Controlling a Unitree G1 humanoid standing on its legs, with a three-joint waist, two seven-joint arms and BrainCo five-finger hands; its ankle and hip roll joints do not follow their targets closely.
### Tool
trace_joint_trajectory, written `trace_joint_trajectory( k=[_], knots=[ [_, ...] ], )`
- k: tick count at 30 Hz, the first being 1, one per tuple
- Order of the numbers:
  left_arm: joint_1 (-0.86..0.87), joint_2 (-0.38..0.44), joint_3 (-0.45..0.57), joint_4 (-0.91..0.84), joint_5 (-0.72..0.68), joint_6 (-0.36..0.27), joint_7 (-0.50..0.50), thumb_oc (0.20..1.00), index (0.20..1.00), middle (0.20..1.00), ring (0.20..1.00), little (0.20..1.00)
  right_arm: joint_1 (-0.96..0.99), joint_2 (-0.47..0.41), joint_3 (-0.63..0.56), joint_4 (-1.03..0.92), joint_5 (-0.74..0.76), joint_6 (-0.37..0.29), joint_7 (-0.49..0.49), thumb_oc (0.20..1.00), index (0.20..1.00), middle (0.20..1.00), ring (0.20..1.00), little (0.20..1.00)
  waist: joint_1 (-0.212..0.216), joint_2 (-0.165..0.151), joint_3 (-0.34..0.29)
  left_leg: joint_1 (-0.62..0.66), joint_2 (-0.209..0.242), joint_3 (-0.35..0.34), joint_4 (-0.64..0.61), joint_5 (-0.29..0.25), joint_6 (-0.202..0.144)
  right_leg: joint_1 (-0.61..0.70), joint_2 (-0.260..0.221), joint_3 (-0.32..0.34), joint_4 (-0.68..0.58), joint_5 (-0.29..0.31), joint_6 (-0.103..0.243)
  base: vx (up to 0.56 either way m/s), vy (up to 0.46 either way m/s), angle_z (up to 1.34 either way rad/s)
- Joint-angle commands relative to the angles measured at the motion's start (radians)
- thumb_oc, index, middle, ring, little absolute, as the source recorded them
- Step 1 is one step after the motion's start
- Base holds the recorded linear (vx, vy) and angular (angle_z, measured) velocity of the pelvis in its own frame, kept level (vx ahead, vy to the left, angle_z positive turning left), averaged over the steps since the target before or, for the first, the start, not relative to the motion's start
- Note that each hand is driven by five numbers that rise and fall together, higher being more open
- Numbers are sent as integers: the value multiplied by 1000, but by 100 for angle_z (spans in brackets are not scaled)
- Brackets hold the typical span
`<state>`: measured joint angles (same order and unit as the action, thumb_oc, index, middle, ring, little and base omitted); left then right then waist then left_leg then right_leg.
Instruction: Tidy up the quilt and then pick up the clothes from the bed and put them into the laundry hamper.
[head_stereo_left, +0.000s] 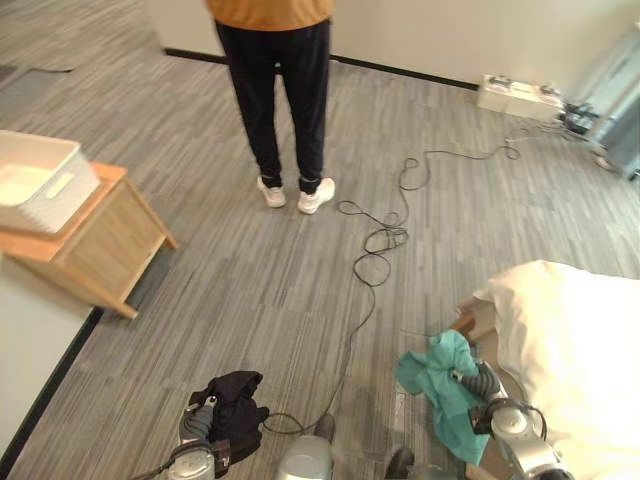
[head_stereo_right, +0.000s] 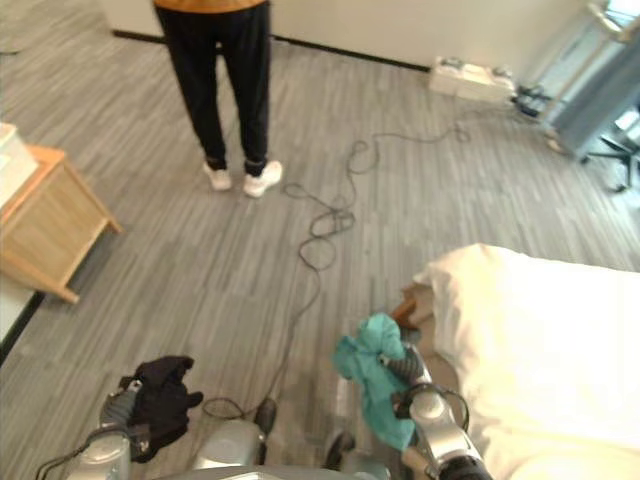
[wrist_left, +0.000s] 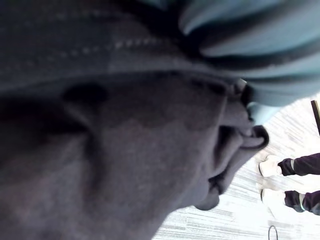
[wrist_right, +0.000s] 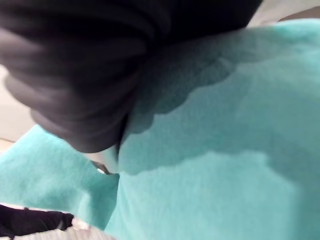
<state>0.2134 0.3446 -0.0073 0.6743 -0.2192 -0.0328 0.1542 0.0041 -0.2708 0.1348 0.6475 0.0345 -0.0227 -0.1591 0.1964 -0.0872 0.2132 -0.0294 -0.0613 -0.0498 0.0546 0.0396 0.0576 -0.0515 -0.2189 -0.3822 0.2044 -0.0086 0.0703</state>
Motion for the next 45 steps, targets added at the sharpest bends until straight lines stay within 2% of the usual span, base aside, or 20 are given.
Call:
trace_joint_trajectory(
  k=[1, 5, 6, 9, 13, 14, 15, 17, 21, 25, 26, 27, 28, 30, 31, 35, 38, 40, 42, 45],
  knots=[
    [-42, 16, -16, -111, 46, -29, 4, 200, 200, 200, 200, 200, -7, -23, -63, -30, 75, -31, -69, 200, 200, 200, 200, 200, -5, 29, 18, 0, 106, 47, -34, -83, -89, 78, 42, -26, -109, -93, 64, 34, -3, 7],
    [-29, -50, -7, -84, -22, -42, -4, 200, 200, 200, 200, 200, -11, 5, -52, 15, 133, -39, -50, 200, 200, 200, 200, 200, -32, 41, 3, 8, 92, 43, -16, -87, -91, 114, 46, 6, -179, -64, 67, 6, -14, -7],
    [-123, -108, -91, 145, -21, -45, -27, 200, 200, 200, 200, 200, 30, -23, 55, 190, -1, -3, -66, 200, 200, 200, 200, 200, -31, 121, -34, 131, 85, -23, -142, -53, -98, 213, 106, 12, -269, -57, 65, 21, -19, -5],
    [-112, -145, -176, 4, 48, -43, 11, 200, 200, 200, 200, 200, 21, -11, 59, 172, -5, 6, -82, 200, 200, 200, 200, 200, -14, 119, -22, 125, 90, -28, -142, -51, -93, 193, 109, 12, -230, -73, 55, 15, -62, 2],
    [-113, -131, -255, 0, 124, -32, 13, 200, 200, 200, 200, 200, 36, 8, 92, 128, -11, -14, -102, 200, 200, 200, 200, 200, 6, 101, 17, 76, 111, -31, -67, -59, -105, 169, 126, 16, -222, -93, 34, 18, -141, -2],
    [-121, -121, -266, -4, 135, -29, 16, 200, 200, 200, 200, 200, 39, 4, 102, 114, -17, -20, -103, 200, 200, 200, 200, 200, 10, 95, 32, 38, 111, -20, 28, -82, -113, 171, 127, 15, -230, -96, 21, -21, -109, -4],
    [-152, -104, -289, -35, 133, -25, 38, 200, 200, 200, 200, 200, 22, -11, 118, 84, -22, -27, -126, 200, 200, 200, 200, 200, 36, 102, 91, -87, 118, 10, 260, -27, -124, 198, 133, 1, -253, -97, -12, -26, -108, -5],
    [-166, -101, -294, -57, 119, -24, 52, 200, 200, 200, 200, 200, 8, -25, 123, 58, -20, -19, -132, 200, 200, 200, 200, 200, 52, 102, 110, -169, 134, 46, 372, -28, -108, 246, 156, -27, -292, -121, -23, 127, -109, 22],
    [-136, -100, -265, -87, 109, -33, 52, 200, 200, 200, 200, 200, -13, -29, 135, 46, -43, -9, -133, 200, 200, 200, 200, 200, 97, 90, 89, -230, 107, 150, 265, -94, -80, 283, 159, -50, -292, -177, 5, 443, 50, 13],
    [-91, -76, -219, -112, 116, -43, 45, 200, 200, 200, 200, 200, -66, -22, 161, 49, -85, -21, -140, 200, 200, 200, 200, 200, 174, 73, 65, -286, 102, 287, 45, 13, -104, 335, 195, -79, -292, -247, 23, 418, 155, 10],
    [-86, -63, -202, -119, 107, -46, 51, 200, 200, 200, 200, 200, -83, -16, 168, 44, -95, -19, -139, 200, 200, 200, 200, 200, 193, 59, 68, -298, 106, 295, 40, 15, -103, 350, 202, -85, -292, -253, 25, 712, 205, 22],
    [-78, -12, -193, -128, 110, -33, 55, 200, 200, 200, 200, 200, -89, 19, 185, 52, -126, -23, -146, 200, 200, 200, 200, 200, 226, -13, 78, -269, 80, 249, 61, -4, -45, 342, 202, -84, -125, -244, 58, 715, 211, 12],
    [-79, -9, -193, -128, 110, -33, 55, 200, 200, 200, 200, 200, -90, 21, 184, 53, -127, -23, -147, 200, 200, 200, 200, 200, 227, -16, 78, -270, 78, 250, 63, -7, -43, 339, 198, -84, -119, -248, 60, 958, 341, 7],
    [-98, 13, -207, -90, 104, -26, 51, 200, 200, 200, 200, 200, -110, 51, 169, 98, -113, -25, -151, 200, 200, 200, 200, 200, 200, -58, 100, -217, 50, 235, 89, -78, 2, 261, 124, -72, 135, -30, 190, 759, 406, 64],
    [-126, 44, -205, -98, 101, -23, 74, 200, 200, 200, 200, 200, -138, 62, 154, 85, -96, -26, -156, 200, 200, 200, 200, 200, 168, -14, 102, -137, 89, 198, 32, -65, 15, 131, 121, -46, 313, 138, 191, 520, 310, 104],
    [-156, 68, -222, -142, 108, -29, 82, 200, 200, 200, 200, 200, -121, 68, 154, 34, -80, -46, -162, 200, 200, 200, 200, 200, 107, 46, 100, -13, 120, 111, -82, -61, -1, -16, 101, -86, 289, 54, 170, 646, 215, 65],
    [-174, 71, -221, -184, 115, -31, 71, 200, 200, 200, 200, 200, -97, 62, 134, -29, -64, -53, -170, 200, 200, 200, 200, 200, 68, 54, 89, 88, 135, 46, -114, -123, -52, -47, 69, -136, -67, 1, 139, 653, -19, 126],
    [-181, 65, -216, -178, 130, -27, 72, 200, 200, 200, 200, 200, -80, 60, 112, -48, -54, -41, -189, 200, 200, 200, 200, 200, 51, 85, 76, 184, 208, 24, -142, -186, -99, -114, 7, -104, -226, 48, 144, 1033, -87, 121],
    [-154, 52, -235, -167, 148, -39, 63, 200, 200, 200, 200, 200, -37, 45, 118, -57, -76, -32, -167, 200, 200, 200, 200, 200, 11, 84, 60, 275, 250, -14, -68, -255, -130, -107, -22, -46, -208, 97, 168, 1154, 7, 79],
    [-141, 45, -243, -168, 140, -36, 61, 200, 200, 200, 200, 200, -45, 41, 136, -50, -92, -26, -162, 200, 200, 200, 200, 200, -7, 91, 50, 211, 275, -14, 175, -170, -153, -78, 16, -21, -178, 91, 142, 472, -19, 60]
  ],
)
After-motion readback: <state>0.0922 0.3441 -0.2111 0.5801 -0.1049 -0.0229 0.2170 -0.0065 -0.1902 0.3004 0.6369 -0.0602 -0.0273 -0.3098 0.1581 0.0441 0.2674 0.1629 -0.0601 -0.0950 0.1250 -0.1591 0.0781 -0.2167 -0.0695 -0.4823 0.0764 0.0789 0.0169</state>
